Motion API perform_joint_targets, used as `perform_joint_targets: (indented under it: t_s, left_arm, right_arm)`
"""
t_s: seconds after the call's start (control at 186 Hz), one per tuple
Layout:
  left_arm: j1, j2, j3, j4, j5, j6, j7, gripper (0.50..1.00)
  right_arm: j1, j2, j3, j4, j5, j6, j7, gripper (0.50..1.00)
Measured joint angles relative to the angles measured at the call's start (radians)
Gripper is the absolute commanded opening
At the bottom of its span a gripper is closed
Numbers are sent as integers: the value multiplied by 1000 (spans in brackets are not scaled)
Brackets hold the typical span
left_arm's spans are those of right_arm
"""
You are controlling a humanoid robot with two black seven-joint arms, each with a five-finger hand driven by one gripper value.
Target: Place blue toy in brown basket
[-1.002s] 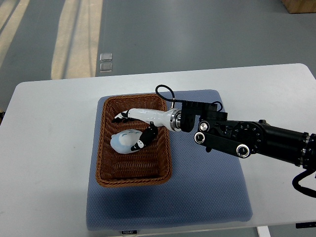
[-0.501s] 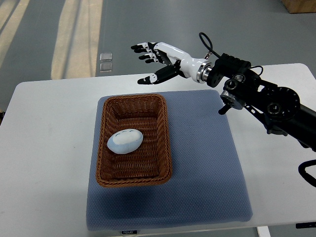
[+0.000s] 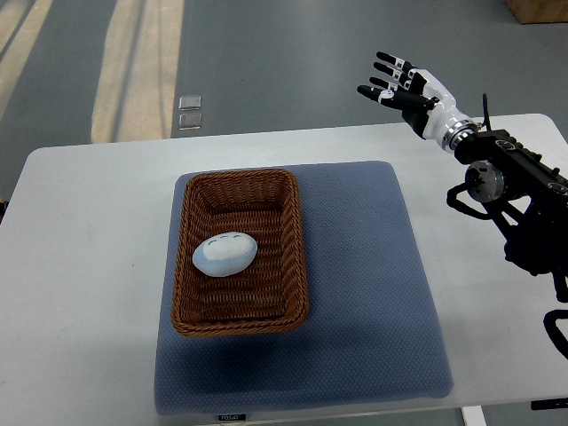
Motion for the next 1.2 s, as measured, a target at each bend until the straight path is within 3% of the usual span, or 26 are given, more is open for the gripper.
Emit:
perform_joint_targets:
  t_s: [0.183,0.463,1.201]
  left_arm:
    - [0,0,0,0,0,0,0,1000]
    - [0,0,0,0,0,0,0,1000]
    - [0,0,0,0,0,0,0,1000]
  right_arm:
    - [-13,6,6,-70,181,-4,53,905]
    - [-17,19,8,-87,328,-22,119,905]
    - [-18,29,5,-133,375,-66,127,905]
